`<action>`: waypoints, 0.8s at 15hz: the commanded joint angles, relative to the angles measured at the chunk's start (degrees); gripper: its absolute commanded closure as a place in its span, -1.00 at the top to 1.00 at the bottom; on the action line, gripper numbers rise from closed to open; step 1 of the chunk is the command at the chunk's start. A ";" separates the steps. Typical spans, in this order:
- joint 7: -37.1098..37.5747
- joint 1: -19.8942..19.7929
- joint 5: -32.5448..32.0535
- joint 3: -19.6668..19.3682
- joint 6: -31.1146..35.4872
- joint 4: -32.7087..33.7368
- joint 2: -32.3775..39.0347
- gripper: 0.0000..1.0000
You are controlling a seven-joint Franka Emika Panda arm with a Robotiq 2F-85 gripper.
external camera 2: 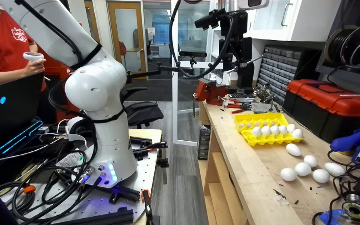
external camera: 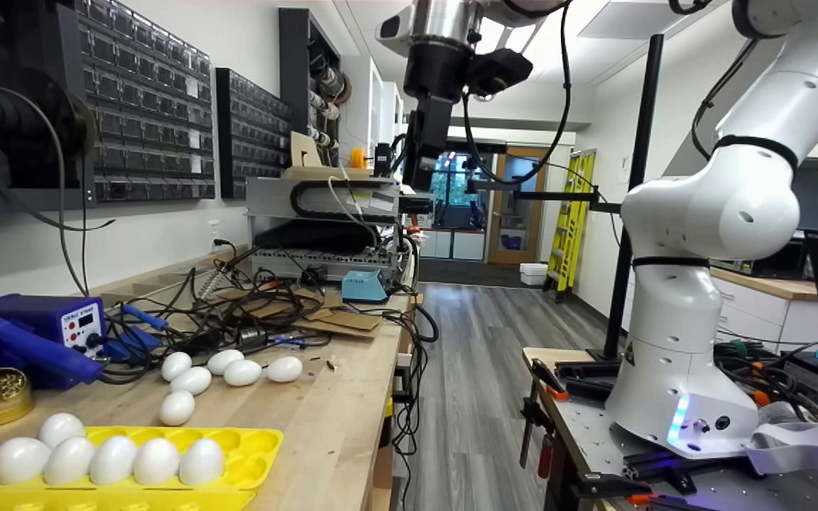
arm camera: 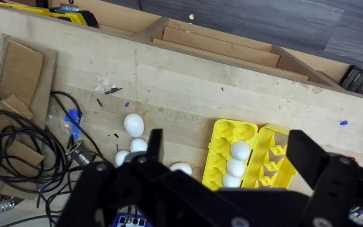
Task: Remove the egg from the carton box
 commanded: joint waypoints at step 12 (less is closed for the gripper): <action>7.95 3.16 -1.70 6.03 10.97 4.20 17.78 1.00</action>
